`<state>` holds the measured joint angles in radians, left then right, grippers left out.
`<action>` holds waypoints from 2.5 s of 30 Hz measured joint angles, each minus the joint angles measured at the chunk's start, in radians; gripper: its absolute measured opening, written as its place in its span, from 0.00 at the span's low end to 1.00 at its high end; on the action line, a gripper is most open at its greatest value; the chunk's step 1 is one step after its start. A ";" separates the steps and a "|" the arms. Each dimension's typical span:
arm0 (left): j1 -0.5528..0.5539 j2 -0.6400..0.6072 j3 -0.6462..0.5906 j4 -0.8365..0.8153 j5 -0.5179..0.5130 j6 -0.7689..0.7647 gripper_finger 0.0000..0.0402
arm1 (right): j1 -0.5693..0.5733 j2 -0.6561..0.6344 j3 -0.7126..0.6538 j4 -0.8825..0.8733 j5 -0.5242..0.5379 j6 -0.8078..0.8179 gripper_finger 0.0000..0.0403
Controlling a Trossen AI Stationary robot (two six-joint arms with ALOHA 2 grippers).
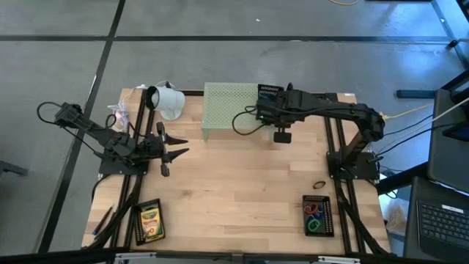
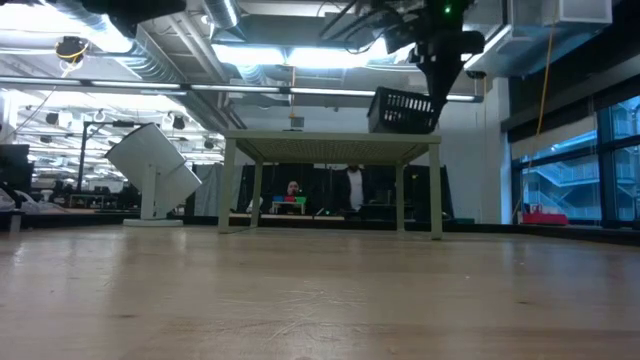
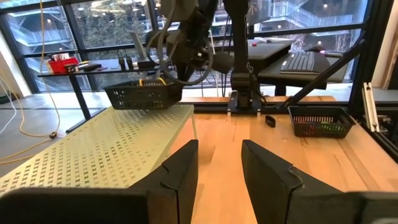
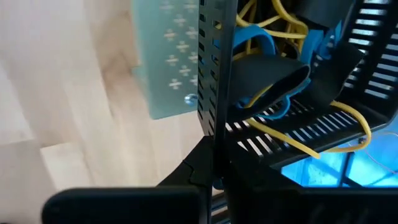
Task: Pick & Place Office Desk Supplies
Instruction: Put the top right black bin on the shelf, then put the black rubber band into the black bin on the shelf
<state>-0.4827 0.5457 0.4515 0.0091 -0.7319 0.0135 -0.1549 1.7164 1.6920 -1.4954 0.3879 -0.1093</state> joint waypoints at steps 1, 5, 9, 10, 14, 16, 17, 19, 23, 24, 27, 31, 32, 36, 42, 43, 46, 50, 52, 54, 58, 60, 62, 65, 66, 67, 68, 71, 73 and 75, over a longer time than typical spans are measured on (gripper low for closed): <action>0.000 0.000 0.000 -0.005 0.000 0.000 0.29 | -0.002 0.001 0.000 0.001 0.008 0.000 0.05; 0.000 0.000 0.000 -0.014 0.000 0.000 0.29 | -0.002 0.001 0.000 0.011 0.038 0.024 0.06; 0.000 0.000 0.000 -0.014 0.000 0.000 0.29 | 0.001 0.001 0.000 0.018 0.039 0.022 0.11; 0.000 0.000 0.000 -0.014 0.000 0.000 0.29 | 0.001 0.001 0.000 0.024 0.039 0.021 0.12; 0.000 0.000 0.000 -0.014 0.000 0.000 0.29 | 0.001 0.001 0.000 0.044 0.039 0.015 0.18; 0.000 0.000 0.000 -0.014 0.000 0.000 0.29 | 0.001 0.001 0.000 0.052 0.040 0.015 0.21; 0.000 0.000 0.000 -0.014 0.000 0.000 0.29 | 0.001 0.001 0.000 0.058 0.039 0.015 0.22; 0.000 0.000 0.000 -0.014 0.000 0.000 0.29 | 0.001 0.001 0.000 0.076 0.037 0.015 0.24; 0.000 0.000 0.000 -0.014 0.000 0.000 0.29 | 0.001 0.001 0.001 0.096 0.027 0.011 0.29; 0.000 0.000 0.000 -0.014 0.000 0.000 0.29 | 0.002 0.001 0.003 0.093 0.027 0.011 0.31; 0.000 0.000 0.000 -0.014 0.000 0.000 0.29 | 0.010 0.002 0.044 0.063 0.024 0.041 0.35; 0.000 0.000 0.000 -0.014 0.000 0.000 0.29 | 0.036 0.002 0.152 -0.025 0.003 0.140 0.38; 0.000 0.000 0.000 -0.014 0.000 0.000 0.29 | 0.042 0.001 0.184 -0.053 -0.015 0.184 0.38; 0.000 0.000 0.000 -0.014 0.000 0.000 0.29 | 0.084 -0.017 0.245 -0.067 -0.197 0.454 0.38; 0.000 0.000 0.000 -0.038 0.012 -0.007 0.29 | 0.270 -0.050 0.191 -0.076 -0.324 0.708 0.35; 0.000 0.000 0.000 -0.046 0.020 -0.011 0.29 | 0.306 -0.050 0.178 -0.076 -0.326 0.755 0.35; 0.000 0.000 0.000 -0.068 0.052 -0.032 0.29 | 0.417 -0.051 0.139 -0.076 -0.365 0.870 0.34; 0.000 0.000 0.000 -0.073 0.098 -0.069 0.29 | 0.564 -0.050 0.065 -0.076 -0.419 1.001 0.34; 0.000 0.000 0.000 -0.073 0.121 -0.090 0.29 | 0.640 -0.050 0.025 -0.074 -0.454 1.062 0.34; 0.000 0.000 0.000 -0.073 0.143 -0.106 0.29 | 0.716 -0.050 -0.022 -0.027 -0.494 1.136 0.34; 0.000 0.000 0.000 -0.072 0.177 -0.128 0.29 | 0.855 -0.049 -0.103 0.145 -0.538 1.284 0.34; 0.000 0.000 0.000 -0.072 0.185 -0.135 0.29 | 0.902 -0.048 -0.134 0.223 -0.516 1.360 0.35; 0.000 0.000 0.000 -0.070 0.187 -0.134 0.29 | 0.937 -0.047 -0.154 0.249 -0.484 1.433 0.37; 0.000 0.000 0.000 -0.070 0.187 -0.135 0.28 | 0.978 -0.047 -0.168 0.239 -0.455 1.496 0.43; 0.000 0.000 0.000 -0.069 0.186 -0.135 0.28 | 0.988 -0.047 -0.172 0.227 -0.443 1.497 0.45; 0.000 0.000 0.000 -0.069 0.186 -0.135 0.28 | 0.998 -0.047 -0.172 0.208 -0.426 1.496 0.47; 0.000 0.000 0.000 -0.067 0.186 -0.135 0.28 | 1.004 -0.047 -0.172 0.183 -0.404 1.492 0.50; 0.000 0.004 0.000 -0.055 0.185 -0.135 0.28 | 1.009 -0.047 -0.172 0.077 -0.340 1.509 0.55; 0.000 0.005 0.000 -0.047 0.185 -0.134 0.28 | 0.999 -0.047 -0.172 -0.014 -0.319 1.543 0.57; 0.000 0.007 0.000 -0.034 0.185 -0.135 0.28 | 0.982 -0.047 -0.173 -0.086 -0.320 1.549 0.58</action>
<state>-0.4828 0.5523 0.4515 -0.0252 -0.5472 -0.1211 0.8274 1.6691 1.5192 -1.5815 0.0683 1.4399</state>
